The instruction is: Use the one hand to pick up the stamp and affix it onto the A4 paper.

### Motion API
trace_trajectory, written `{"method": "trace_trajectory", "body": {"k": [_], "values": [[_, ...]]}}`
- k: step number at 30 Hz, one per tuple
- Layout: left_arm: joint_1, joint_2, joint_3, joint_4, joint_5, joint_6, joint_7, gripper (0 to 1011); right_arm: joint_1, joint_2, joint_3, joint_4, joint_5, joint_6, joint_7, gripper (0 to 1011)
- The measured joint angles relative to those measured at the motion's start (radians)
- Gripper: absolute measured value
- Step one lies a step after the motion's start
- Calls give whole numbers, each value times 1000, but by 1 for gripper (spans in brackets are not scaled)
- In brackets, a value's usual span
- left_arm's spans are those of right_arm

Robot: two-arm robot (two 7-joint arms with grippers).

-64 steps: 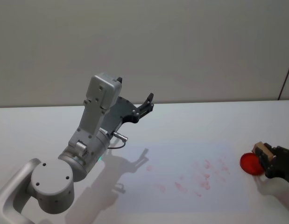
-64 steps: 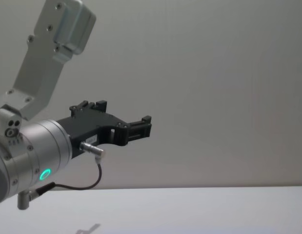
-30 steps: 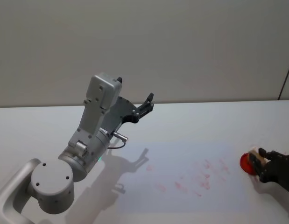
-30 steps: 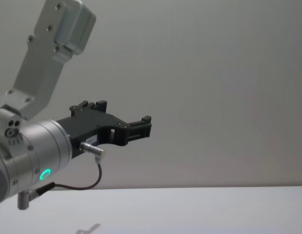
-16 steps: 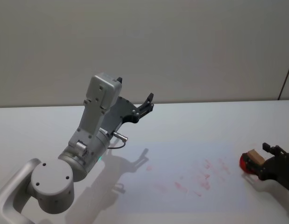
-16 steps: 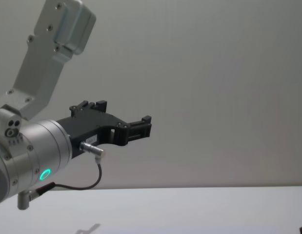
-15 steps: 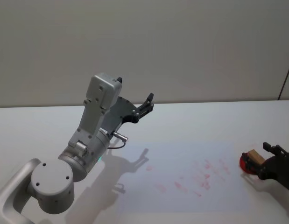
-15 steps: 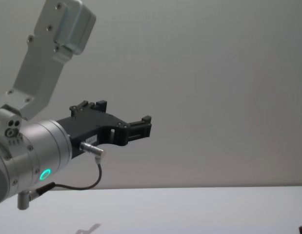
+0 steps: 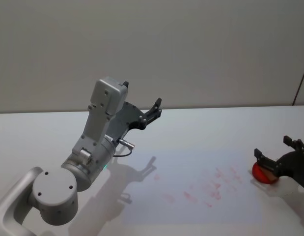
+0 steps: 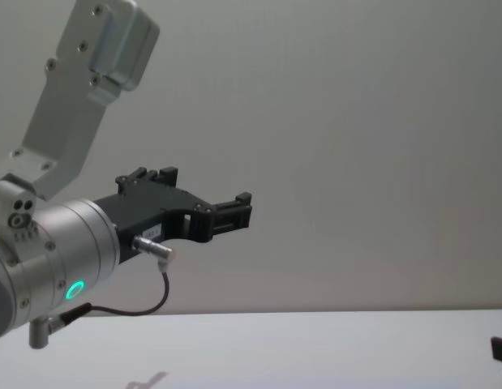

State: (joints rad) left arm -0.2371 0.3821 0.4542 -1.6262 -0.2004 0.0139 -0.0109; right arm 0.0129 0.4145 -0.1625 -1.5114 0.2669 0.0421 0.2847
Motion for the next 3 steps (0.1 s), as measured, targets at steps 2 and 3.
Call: {"method": "trace_trajectory", "body": {"k": [2, 3], "values": [[0, 0, 0, 0, 0, 0, 0, 1001, -2, 1, 2, -7, 3, -1, -7, 1001], [0, 0, 0, 0, 0, 0, 0, 1001, -2, 1, 2, -8, 4, -1, -9, 1001]]}}
